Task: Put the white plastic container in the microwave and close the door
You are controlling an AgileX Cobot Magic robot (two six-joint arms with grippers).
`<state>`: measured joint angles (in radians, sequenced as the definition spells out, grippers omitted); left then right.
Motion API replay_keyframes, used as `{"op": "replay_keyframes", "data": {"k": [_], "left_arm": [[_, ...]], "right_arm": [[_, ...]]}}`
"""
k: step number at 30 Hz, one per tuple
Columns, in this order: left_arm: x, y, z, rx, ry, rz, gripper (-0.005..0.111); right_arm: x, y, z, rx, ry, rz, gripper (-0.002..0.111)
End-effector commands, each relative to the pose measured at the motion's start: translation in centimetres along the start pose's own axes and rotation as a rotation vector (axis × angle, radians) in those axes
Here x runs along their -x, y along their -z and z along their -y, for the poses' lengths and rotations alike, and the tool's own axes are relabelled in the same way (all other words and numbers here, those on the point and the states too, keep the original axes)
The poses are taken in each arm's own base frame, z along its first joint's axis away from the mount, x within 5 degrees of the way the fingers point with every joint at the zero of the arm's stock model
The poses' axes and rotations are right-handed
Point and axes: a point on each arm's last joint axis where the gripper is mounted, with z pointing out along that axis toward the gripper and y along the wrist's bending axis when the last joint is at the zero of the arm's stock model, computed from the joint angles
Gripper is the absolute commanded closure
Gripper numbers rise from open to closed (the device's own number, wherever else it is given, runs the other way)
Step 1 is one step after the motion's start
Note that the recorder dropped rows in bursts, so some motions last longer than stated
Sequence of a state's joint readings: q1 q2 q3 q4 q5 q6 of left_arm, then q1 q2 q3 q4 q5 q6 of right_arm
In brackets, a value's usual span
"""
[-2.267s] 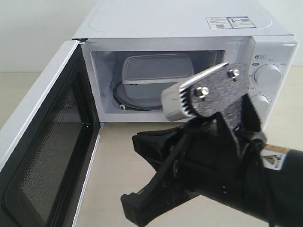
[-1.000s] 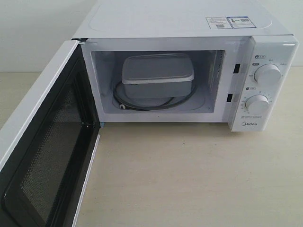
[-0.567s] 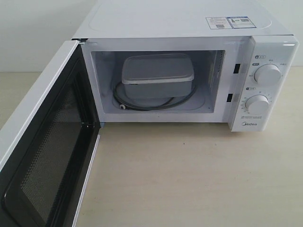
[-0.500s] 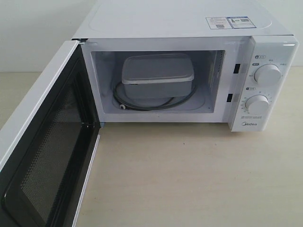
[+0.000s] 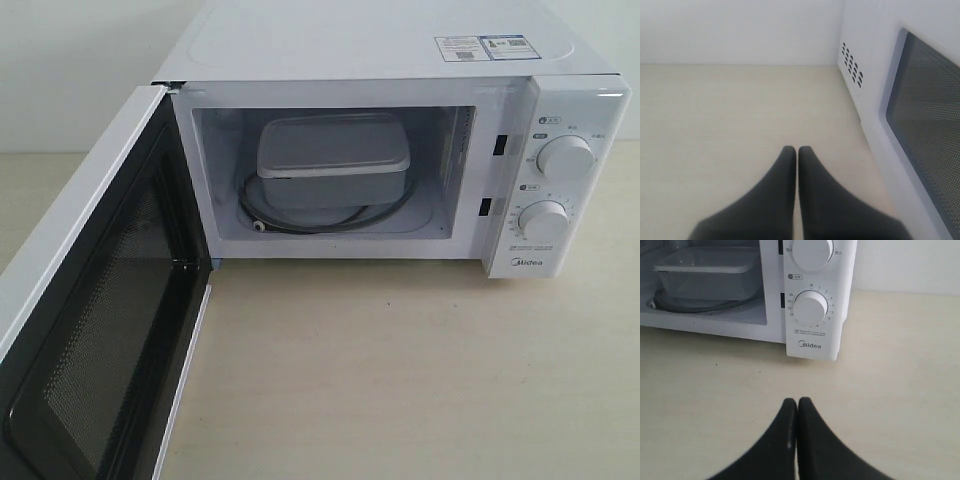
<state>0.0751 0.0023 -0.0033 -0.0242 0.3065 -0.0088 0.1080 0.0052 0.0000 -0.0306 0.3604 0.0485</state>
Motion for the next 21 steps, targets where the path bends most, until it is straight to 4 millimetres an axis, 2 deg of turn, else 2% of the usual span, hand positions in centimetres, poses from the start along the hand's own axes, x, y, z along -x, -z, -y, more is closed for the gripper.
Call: {"op": "replay_keyframes", "data": {"k": [1,6,21], "left_arm": [[-0.10,-0.02,-0.01,0.002,0.003,-0.001,0.103],[-0.10,-0.02,-0.01,0.002,0.003,-0.001,0.103],[-0.10,-0.02,-0.01,0.002,0.003,-0.001,0.103]], "right_arm": [[-0.03,0.05,0.35,-0.066,-0.047,0.002,0.108],[-0.05,0.08,0.64,-0.123,-0.097,0.003,0.108],[-0.05,0.08,0.63,-0.121,-0.099,0.003,0.108]]}}
